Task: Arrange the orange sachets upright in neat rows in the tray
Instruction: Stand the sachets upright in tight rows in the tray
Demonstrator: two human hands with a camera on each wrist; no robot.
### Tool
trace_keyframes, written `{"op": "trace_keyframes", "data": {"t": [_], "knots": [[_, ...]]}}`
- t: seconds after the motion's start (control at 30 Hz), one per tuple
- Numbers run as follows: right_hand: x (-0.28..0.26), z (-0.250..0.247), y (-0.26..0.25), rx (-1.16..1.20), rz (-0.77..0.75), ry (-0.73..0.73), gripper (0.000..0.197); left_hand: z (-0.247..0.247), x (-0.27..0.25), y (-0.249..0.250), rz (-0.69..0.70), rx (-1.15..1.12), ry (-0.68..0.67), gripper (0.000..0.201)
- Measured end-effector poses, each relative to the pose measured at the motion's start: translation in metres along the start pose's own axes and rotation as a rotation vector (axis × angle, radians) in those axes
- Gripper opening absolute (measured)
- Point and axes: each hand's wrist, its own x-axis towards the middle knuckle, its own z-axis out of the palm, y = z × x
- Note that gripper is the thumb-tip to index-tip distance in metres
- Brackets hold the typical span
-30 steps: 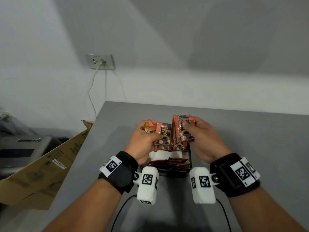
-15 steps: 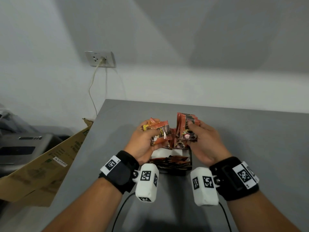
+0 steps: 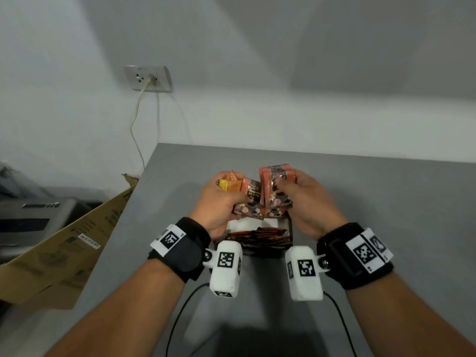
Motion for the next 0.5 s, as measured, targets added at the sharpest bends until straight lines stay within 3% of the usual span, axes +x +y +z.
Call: {"op": "trace_keyframes", "data": {"t": [0.1,0.3,0.5], "knots": [[-0.002,-0.002,0.003,0.14,0.017,0.024,0.022,-0.002,0.001,-0.001,0.015,-0.059,0.056,0.052],[-0.005,0.013,0.02,0.04,0.032,0.009,0.021,0.009,0.0,-0.006,0.052,-0.066,0.04,0.044],[-0.003,0.004,0.014,0.141,0.019,0.052,0.022,0.002,-0.001,-0.006,-0.146,-0.298,-0.028,0.026]]}}
